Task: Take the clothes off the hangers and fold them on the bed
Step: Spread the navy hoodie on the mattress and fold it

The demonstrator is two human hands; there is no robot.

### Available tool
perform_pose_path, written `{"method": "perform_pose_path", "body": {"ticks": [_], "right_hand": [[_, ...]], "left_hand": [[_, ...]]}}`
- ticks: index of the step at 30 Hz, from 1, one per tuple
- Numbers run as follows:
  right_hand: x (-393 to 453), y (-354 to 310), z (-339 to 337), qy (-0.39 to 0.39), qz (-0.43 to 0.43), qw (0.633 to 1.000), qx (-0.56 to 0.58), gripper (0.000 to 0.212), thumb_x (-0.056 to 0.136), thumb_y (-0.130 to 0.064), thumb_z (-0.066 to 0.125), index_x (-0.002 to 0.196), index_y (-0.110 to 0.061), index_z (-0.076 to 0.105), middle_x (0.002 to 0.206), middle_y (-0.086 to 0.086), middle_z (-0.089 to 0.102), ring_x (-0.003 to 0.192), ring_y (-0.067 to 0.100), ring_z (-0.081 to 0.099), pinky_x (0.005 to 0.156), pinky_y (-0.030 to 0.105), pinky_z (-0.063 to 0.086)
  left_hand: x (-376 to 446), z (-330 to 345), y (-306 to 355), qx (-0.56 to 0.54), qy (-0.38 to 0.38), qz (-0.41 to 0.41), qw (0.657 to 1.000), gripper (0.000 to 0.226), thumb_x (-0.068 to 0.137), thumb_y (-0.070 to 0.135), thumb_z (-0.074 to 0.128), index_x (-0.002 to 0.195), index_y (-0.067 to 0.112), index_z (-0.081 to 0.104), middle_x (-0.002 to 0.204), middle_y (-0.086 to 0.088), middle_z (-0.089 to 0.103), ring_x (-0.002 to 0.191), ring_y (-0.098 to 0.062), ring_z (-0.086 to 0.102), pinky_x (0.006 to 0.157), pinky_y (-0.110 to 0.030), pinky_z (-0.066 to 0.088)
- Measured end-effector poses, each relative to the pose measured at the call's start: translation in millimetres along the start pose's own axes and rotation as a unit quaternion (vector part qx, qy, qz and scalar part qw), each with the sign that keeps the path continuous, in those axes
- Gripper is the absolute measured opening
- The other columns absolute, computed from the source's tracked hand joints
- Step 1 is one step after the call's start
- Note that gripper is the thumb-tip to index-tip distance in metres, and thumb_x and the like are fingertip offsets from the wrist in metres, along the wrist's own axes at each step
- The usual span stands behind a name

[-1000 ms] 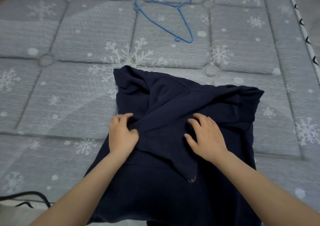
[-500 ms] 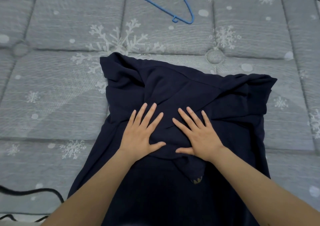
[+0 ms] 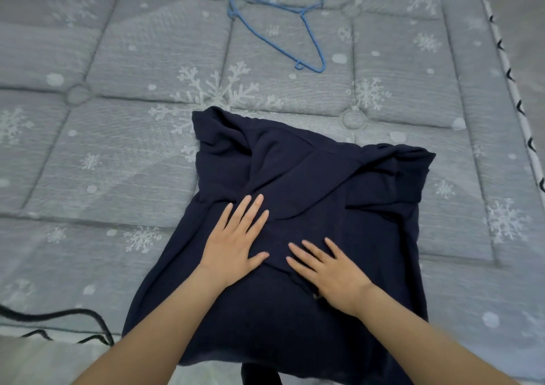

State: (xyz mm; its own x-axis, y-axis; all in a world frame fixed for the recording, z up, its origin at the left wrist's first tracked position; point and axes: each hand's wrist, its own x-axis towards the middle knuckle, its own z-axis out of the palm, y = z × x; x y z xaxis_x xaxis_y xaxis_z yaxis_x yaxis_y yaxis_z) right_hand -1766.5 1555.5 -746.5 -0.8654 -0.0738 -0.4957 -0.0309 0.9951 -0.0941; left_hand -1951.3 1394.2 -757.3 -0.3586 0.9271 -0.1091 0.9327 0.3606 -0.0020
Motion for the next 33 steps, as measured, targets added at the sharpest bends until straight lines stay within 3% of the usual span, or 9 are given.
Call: {"method": "perform_pose_path", "body": {"ticks": [2, 5, 8, 11, 17, 22, 25, 29, 33], "right_hand": [[-24.0, -11.5, -1.2, -0.075, 0.003, 0.997, -0.01, 0.079, 0.098, -0.027, 0.038, 0.136, -0.016, -0.029, 0.143, -0.003, -0.036, 0.145, 0.021, -0.016, 0.113, 0.046, -0.011], [-48.0, -17.5, -4.0, -0.09, 0.046, 0.995, 0.008, 0.079, 0.096, -0.024, 0.038, 0.139, -0.018, -0.028, 0.147, -0.005, -0.032, 0.145, 0.021, -0.016, 0.115, 0.043, -0.009], [-69.9, -21.9, -7.0, -0.011, 0.044, 0.999, -0.003, 0.083, 0.082, -0.031, 0.062, 0.15, -0.018, 0.017, 0.158, 0.004, 0.011, 0.145, 0.026, 0.017, 0.115, 0.046, 0.015], [-90.2, -29.2, 7.5, 0.074, 0.06, 0.995, -0.013, 0.075, 0.052, -0.031, 0.085, 0.122, -0.016, 0.063, 0.128, 0.007, 0.06, 0.116, 0.026, 0.06, 0.093, 0.047, 0.048], [-125.1, -68.0, 49.3, 0.116, 0.071, 0.991, -0.015, 0.067, 0.048, -0.045, 0.087, 0.106, -0.014, 0.07, 0.108, 0.007, 0.067, 0.093, 0.027, 0.066, 0.075, 0.043, 0.056], [-141.2, -100.0, 90.8, 0.106, 0.139, 0.985, 0.013, 0.059, 0.037, -0.042, 0.091, 0.08, -0.012, 0.063, 0.083, 0.007, 0.059, 0.064, 0.026, 0.058, 0.05, 0.037, 0.044], [-143.1, -107.5, 116.7, 0.109, 0.196, 0.974, 0.035, 0.083, 0.028, -0.04, 0.093, 0.096, -0.012, 0.054, 0.093, 0.012, 0.062, 0.073, 0.03, 0.061, 0.056, 0.042, 0.049], [-141.0, -114.6, 145.1, 0.123, 0.244, 0.962, 0.024, 0.108, 0.025, -0.037, 0.094, 0.117, -0.01, 0.045, 0.114, 0.017, 0.055, 0.102, 0.035, 0.049, 0.086, 0.058, 0.042], [-143.7, -115.6, 181.0, 0.205, 0.253, 0.945, -0.018, 0.109, 0.036, -0.007, 0.091, 0.131, -0.009, 0.039, 0.125, 0.015, 0.043, 0.111, 0.035, 0.042, 0.097, 0.058, 0.028]], "left_hand": [[-22.5, -10.8, 3.5, -0.001, -0.007, -0.019, 1.0, 0.073, 0.081, 0.059, 0.039, 0.141, 0.018, 0.041, 0.156, -0.006, 0.021, 0.143, -0.023, 0.018, 0.112, -0.045, 0.018], [-55.2, -18.9, 8.4, -0.001, -0.015, -0.047, 0.999, 0.064, 0.08, 0.056, 0.051, 0.133, 0.019, 0.052, 0.148, -0.005, 0.039, 0.136, -0.023, 0.034, 0.11, -0.043, 0.028], [-89.6, -24.9, 17.8, -0.009, -0.013, -0.079, 0.997, 0.06, 0.066, 0.049, 0.077, 0.116, 0.018, 0.067, 0.127, -0.004, 0.061, 0.116, -0.024, 0.058, 0.096, -0.042, 0.048], [-126.0, -24.2, 26.2, -0.015, -0.016, -0.088, 0.996, 0.051, 0.053, 0.045, 0.086, 0.095, 0.018, 0.072, 0.1, -0.001, 0.067, 0.089, -0.022, 0.065, 0.076, -0.035, 0.055], [-193.8, -2.8, 35.0, -0.022, -0.047, -0.105, 0.993, 0.054, 0.038, 0.04, 0.091, 0.083, 0.018, 0.071, 0.086, 0.001, 0.064, 0.073, -0.021, 0.062, 0.06, -0.034, 0.051], [-220.6, 24.4, 28.8, -0.023, -0.024, -0.087, 0.996, 0.052, 0.042, 0.029, 0.089, 0.088, 0.015, 0.069, 0.092, -0.002, 0.063, 0.076, -0.024, 0.062, 0.061, -0.035, 0.05], [-221.1, 41.1, 19.0, -0.017, 0.0, -0.066, 0.998, 0.07, 0.036, 0.026, 0.09, 0.1, 0.013, 0.064, 0.102, -0.007, 0.063, 0.085, -0.028, 0.063, 0.068, -0.038, 0.052], [-228.2, 70.0, 9.3, 0.012, -0.01, -0.05, 0.999, 0.104, 0.023, 0.023, 0.092, 0.117, 0.015, 0.047, 0.117, -0.012, 0.054, 0.104, -0.031, 0.051, 0.087, -0.048, 0.05], [-239.0, 101.1, -1.7, 0.07, 0.059, -0.011, 0.996, 0.094, 0.047, -0.002, 0.079, 0.131, 0.012, 0.041, 0.127, -0.015, 0.042, 0.113, -0.032, 0.043, 0.095, -0.055, 0.045]]}}
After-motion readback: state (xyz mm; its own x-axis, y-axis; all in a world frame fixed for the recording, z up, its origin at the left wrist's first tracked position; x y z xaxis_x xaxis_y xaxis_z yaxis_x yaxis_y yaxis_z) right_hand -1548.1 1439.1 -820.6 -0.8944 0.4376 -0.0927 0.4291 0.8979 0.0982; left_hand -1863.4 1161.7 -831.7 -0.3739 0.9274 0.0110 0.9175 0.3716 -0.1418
